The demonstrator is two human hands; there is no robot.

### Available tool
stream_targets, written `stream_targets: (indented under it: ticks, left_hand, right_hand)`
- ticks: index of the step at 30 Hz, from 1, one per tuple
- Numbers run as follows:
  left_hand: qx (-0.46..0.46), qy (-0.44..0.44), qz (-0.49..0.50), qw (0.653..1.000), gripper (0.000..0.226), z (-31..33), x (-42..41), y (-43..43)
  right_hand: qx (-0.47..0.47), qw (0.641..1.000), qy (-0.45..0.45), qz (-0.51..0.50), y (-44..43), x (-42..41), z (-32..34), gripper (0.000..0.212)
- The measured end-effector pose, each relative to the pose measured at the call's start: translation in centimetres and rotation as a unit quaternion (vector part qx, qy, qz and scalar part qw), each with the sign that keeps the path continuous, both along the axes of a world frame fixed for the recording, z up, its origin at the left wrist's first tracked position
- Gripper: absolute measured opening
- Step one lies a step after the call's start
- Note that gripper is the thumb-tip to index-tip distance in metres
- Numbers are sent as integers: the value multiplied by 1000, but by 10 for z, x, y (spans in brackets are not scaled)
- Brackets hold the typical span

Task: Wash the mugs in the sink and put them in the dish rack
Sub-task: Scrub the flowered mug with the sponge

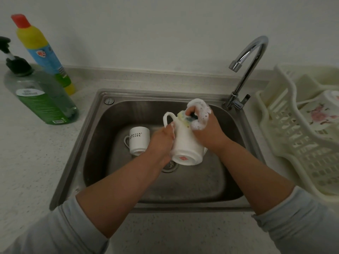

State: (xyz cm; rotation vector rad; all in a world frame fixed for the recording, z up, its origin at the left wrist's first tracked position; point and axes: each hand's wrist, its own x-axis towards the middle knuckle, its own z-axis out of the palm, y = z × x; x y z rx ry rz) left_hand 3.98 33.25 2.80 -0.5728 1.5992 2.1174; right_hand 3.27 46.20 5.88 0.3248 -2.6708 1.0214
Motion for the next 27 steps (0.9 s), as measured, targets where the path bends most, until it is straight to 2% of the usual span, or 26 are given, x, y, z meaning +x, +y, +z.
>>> stream_targets:
  ticks: [2,5,8,12,15,18,21,23,25,27]
  left_hand:
    - [19,-8,18,1000,24,1,-5,-1]
    - [41,-20,36,998,25,0,-8,-8]
    - [42,-33,26,998,26,-4,-3,-9]
    - [33,-13,20,999,26,-4,2,-3]
    - [50,-27,44,997,22,0,-6,-5]
    - [53,-42,60,996,19,1,-11,-7]
    - [55,-59,61,995,18,3,-9,-4]
    - [66,-65,56,994,18,4,-9,-3]
    - [70,-58,53,994,20,4,-11,-3]
    - [72,-52,51,995,23,2,-14,-3]
  right_hand:
    - [4,999,-18,43,-9,8,1,9]
    - [13,994,-11,104,-14,31,-9,25]
    - [-1,996,-28,85,-1,26,-15,23]
    - [2,998,6,62,1,11,-5,14]
    - [-1,995,-58,85,-7,18,4,20]
    - [-75,984,-55,152,1,29,7,22]
    - [-220,965,-97,104,17,22,10,24]
    - [-334,932,-125,66,23,16,17,29]
    - [-431,881,-182,70,28,10,27,35]
    - [-461,846,-257,74,30,8,37,35]
